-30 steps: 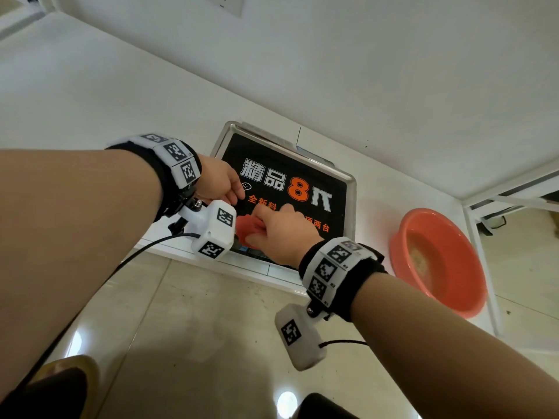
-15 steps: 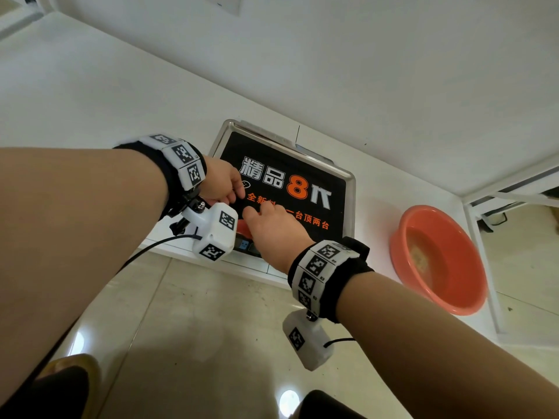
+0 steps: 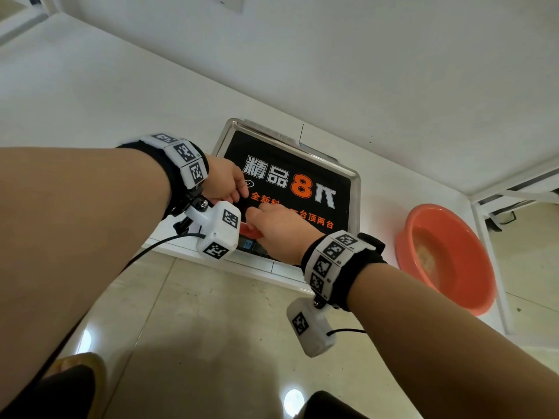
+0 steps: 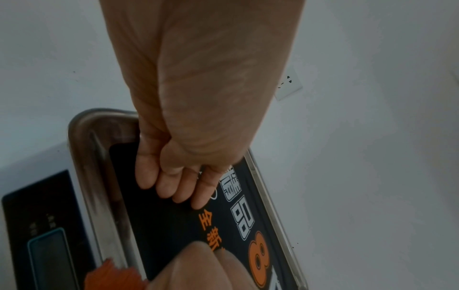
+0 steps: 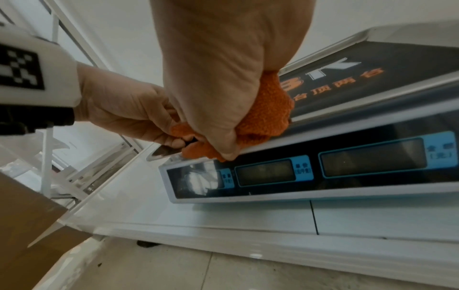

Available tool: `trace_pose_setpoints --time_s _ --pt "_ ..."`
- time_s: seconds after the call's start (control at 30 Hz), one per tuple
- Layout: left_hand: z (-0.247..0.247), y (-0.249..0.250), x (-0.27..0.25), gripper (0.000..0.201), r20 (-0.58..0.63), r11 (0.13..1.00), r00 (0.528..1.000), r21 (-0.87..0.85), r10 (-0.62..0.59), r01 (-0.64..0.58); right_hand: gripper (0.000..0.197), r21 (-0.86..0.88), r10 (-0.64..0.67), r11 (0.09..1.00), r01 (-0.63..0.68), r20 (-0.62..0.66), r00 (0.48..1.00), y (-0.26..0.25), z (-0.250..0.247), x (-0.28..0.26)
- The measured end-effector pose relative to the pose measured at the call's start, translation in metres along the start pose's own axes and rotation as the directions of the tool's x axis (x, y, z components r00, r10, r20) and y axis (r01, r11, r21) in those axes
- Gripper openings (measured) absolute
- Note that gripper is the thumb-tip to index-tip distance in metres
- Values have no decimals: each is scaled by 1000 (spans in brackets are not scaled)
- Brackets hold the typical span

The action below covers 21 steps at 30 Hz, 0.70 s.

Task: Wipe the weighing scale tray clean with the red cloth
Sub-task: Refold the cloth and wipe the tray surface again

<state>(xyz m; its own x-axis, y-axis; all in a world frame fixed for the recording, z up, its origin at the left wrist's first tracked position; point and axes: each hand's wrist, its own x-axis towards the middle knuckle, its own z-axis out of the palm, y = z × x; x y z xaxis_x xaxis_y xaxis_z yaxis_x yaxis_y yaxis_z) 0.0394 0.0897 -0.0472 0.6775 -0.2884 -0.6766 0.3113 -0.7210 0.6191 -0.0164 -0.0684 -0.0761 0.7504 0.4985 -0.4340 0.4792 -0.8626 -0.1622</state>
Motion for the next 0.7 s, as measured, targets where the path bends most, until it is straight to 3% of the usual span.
trace_pose_setpoints --time_s 0.1,0.23,0.43,0.53,0.7 --pt "-1 0 -1 37 9 1000 1000 -24 -6 6 10 60 -38 998 35 34 999 6 -6 -2" --pt "-2 1 -2 31 24 999 1000 -48 -9 10 27 133 -63 989 57 39 997 10 -9 -4" --pt "-2 2 -4 29 25 1000 1000 -16 2 -1 26 231 -69 971 64 12 998 14 -14 -6" --pt "-3 5 -8 30 36 1000 999 -11 -11 12 31 331 -32 943 40 -29 999 16 -18 -9" --pt "-4 4 -6 29 30 1000 999 -25 -12 13 22 473 79 878 -71 2 997 18 -18 -9"
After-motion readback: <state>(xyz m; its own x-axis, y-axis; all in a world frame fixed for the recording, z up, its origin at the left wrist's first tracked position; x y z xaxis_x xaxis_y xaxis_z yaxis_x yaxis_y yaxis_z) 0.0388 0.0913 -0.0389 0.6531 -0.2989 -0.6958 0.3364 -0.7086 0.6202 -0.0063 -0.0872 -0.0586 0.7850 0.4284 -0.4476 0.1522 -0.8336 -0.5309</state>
